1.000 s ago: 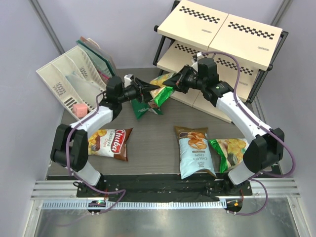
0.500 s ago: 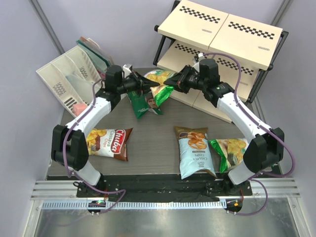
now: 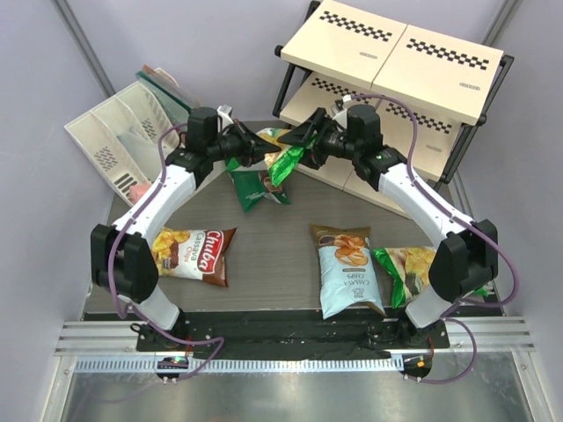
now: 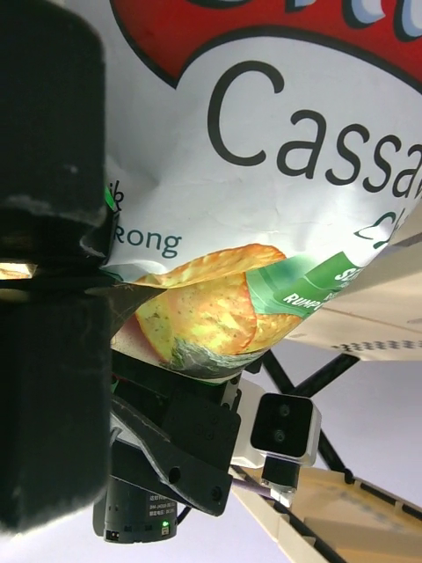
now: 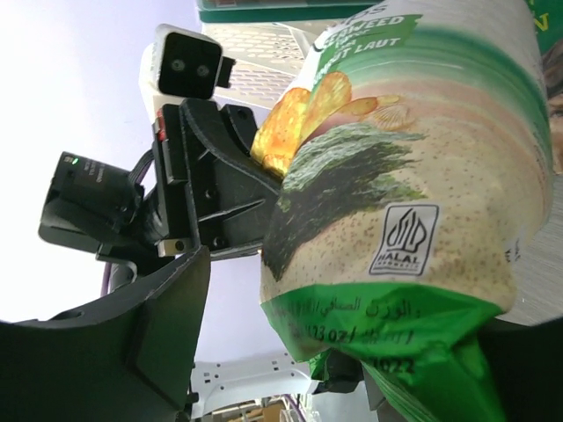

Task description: Place and organize the chips bags onto the shelf

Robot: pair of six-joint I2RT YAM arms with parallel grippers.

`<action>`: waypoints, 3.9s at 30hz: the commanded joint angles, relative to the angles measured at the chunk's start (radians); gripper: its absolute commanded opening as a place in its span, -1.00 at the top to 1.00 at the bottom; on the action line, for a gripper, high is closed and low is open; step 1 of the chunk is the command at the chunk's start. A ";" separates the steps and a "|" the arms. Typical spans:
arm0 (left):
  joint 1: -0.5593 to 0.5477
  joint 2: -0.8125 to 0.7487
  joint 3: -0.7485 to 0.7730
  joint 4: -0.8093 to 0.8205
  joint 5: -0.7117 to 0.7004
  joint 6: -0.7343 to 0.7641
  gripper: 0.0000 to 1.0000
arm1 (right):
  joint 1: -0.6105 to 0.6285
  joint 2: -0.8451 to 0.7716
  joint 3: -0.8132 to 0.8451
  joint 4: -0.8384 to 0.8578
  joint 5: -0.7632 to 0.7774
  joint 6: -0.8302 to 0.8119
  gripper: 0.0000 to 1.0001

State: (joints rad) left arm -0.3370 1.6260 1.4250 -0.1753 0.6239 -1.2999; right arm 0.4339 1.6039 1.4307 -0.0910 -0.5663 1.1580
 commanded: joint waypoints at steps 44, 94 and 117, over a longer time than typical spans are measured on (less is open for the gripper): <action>0.162 -0.248 -0.170 -0.164 -0.122 0.113 -0.56 | -0.015 0.036 0.675 -0.185 -0.165 -0.152 0.98; 0.168 -0.223 -0.189 -0.168 -0.110 0.119 -0.51 | -0.551 -0.294 0.260 -0.111 0.493 -0.503 0.98; 0.156 -0.221 -0.141 -0.217 -0.147 0.194 -0.54 | -0.532 -0.341 0.122 -0.131 0.352 -0.274 -0.18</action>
State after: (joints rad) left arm -0.1764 1.4166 1.2320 -0.3779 0.4900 -1.1614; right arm -0.0990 1.3003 1.5635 -0.1654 -0.1719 0.8421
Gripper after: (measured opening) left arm 0.767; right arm 0.572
